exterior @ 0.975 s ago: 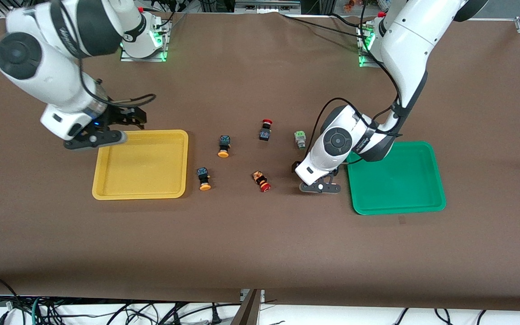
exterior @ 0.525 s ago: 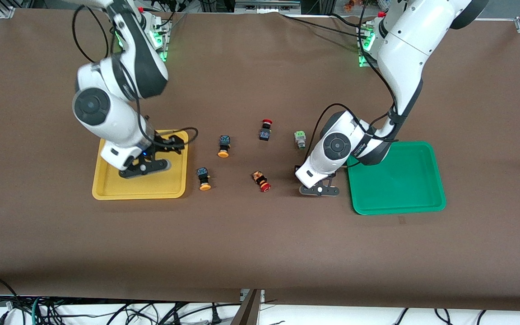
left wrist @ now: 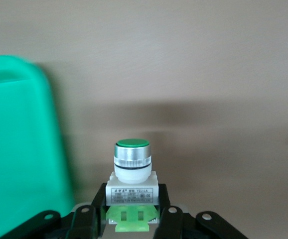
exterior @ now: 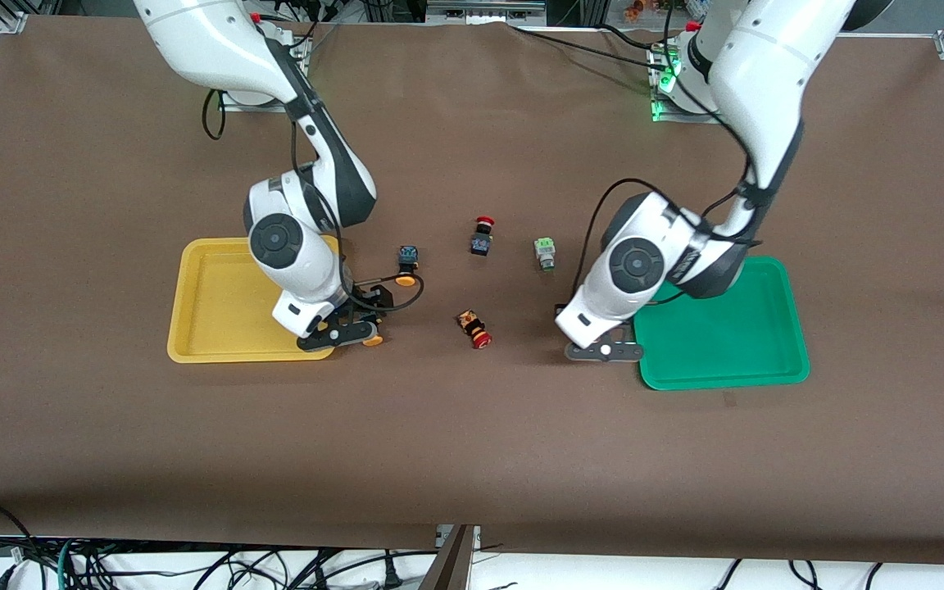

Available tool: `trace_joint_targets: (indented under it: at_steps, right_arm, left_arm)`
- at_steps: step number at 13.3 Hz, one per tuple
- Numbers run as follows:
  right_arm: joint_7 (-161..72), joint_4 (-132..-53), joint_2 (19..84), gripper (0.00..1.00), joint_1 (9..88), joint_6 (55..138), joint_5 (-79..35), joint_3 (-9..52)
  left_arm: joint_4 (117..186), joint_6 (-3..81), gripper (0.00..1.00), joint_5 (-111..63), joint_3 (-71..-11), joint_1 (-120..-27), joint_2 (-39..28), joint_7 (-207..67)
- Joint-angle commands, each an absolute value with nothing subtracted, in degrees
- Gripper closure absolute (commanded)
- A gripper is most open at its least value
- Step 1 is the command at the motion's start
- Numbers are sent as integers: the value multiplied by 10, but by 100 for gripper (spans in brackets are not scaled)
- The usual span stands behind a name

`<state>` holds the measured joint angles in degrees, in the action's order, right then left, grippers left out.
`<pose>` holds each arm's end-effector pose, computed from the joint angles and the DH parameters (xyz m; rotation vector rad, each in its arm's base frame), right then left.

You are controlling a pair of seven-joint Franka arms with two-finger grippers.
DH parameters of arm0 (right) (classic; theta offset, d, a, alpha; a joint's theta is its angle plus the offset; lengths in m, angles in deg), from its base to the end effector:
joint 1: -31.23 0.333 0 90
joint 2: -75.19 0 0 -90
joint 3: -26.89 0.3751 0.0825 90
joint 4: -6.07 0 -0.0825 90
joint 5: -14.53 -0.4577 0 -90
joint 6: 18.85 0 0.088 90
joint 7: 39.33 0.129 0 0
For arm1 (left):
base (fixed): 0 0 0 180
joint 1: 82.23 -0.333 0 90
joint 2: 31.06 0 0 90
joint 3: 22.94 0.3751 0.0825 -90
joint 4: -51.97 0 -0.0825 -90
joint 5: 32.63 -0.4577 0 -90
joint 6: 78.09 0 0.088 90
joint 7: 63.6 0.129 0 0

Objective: Place green and yellow buttons in trays
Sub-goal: 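Carry the green button to the green tray while the right gripper lifts a yellow button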

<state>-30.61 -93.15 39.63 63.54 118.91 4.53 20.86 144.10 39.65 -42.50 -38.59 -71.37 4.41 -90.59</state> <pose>0.6797 0.3476 0.2043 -3.0506 -0.3088 -0.0565 0.6998 -0.3082 0.2480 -3.0808 0.0716 0.2109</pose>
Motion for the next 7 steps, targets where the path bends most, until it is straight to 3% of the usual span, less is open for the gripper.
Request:
trace_joint_targets:
  at_steps: [1,4,5,6,7]
  right_arm:
    - [-303,-924,374,6,645,1205,27,204]
    - [-303,-927,356,27,651,1216,8,205]
    - [-303,-928,353,37,652,1217,8,205]
    - [-303,-929,353,48,652,1216,8,205]
    - [-303,-932,353,59,651,1216,8,204]
  left_arm:
    - [1463,314,100,-440,-387,-775,23,-793]
    - [1479,321,99,-462,-388,-838,53,-718]
    - [1479,328,94,-463,-389,-841,67,-716]
    - [1480,335,74,-463,-389,-833,71,-722]
    - [1480,335,28,-462,-389,-829,72,-725]
